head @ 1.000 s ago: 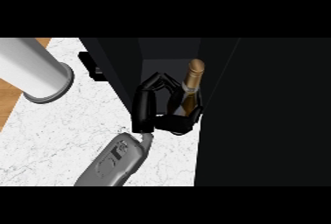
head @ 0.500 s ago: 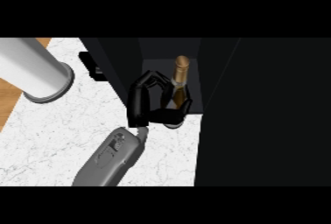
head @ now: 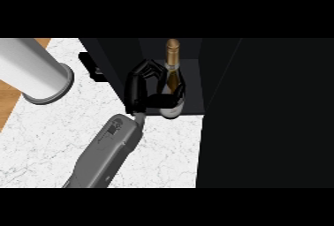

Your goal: Pick up the wine, place it into the cabinet and close the cabinet

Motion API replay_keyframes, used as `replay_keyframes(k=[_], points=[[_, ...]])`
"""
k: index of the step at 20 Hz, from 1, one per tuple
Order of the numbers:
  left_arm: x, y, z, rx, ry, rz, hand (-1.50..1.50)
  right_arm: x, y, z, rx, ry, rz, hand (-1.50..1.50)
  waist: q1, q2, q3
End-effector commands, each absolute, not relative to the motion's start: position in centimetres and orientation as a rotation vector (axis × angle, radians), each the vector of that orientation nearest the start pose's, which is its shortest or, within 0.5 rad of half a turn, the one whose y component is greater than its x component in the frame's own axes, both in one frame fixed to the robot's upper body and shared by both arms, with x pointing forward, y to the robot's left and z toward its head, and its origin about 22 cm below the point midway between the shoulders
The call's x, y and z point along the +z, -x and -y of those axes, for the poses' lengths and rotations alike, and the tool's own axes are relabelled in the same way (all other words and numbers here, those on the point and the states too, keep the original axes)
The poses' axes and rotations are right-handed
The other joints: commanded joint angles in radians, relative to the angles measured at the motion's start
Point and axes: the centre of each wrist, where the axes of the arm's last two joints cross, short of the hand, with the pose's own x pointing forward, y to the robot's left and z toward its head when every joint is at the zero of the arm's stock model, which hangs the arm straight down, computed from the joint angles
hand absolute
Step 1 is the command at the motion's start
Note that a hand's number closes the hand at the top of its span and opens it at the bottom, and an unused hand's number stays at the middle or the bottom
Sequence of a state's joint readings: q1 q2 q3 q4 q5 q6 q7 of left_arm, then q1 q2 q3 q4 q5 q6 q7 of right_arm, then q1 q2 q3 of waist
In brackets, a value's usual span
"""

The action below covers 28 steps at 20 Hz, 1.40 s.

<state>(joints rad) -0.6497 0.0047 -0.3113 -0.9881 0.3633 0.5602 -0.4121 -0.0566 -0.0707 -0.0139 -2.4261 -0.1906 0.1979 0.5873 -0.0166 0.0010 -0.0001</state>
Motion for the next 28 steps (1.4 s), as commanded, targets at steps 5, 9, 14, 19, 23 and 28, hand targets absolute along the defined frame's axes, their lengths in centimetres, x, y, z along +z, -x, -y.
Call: replay_keyframes(k=[5,9,14,19,23,28], points=[[2.2,-38.0,-9.8,0.103,0.014,1.833,1.50,20.4,-15.8,22.9,0.266,-0.274,1.931,-1.50,0.002,0.002,0.000],[3.7,-39.5,-8.9,0.080,-0.038,1.823,1.50,21.3,-13.5,22.9,0.284,-0.282,1.939,-1.50,-0.011,0.002,0.000],[4.7,-41.6,-10.3,0.108,-0.064,1.833,1.50,19.7,-14.2,23.5,0.277,-0.259,1.928,-1.50,-0.009,0.003,0.000],[3.8,-41.5,-9.0,0.084,-0.164,1.918,1.50,19.9,-15.5,23.0,0.286,-0.284,1.921,-1.50,-0.022,0.007,0.000],[5.1,-42.8,-9.5,0.085,-0.196,1.945,1.50,20.0,-15.2,22.7,0.262,-0.281,1.934,-1.50,-0.015,0.007,0.000],[5.1,-43.1,-9.0,0.095,-0.173,1.919,1.50,21.0,-14.7,23.0,0.292,-0.287,1.933,-1.50,-0.024,0.007,0.000]])
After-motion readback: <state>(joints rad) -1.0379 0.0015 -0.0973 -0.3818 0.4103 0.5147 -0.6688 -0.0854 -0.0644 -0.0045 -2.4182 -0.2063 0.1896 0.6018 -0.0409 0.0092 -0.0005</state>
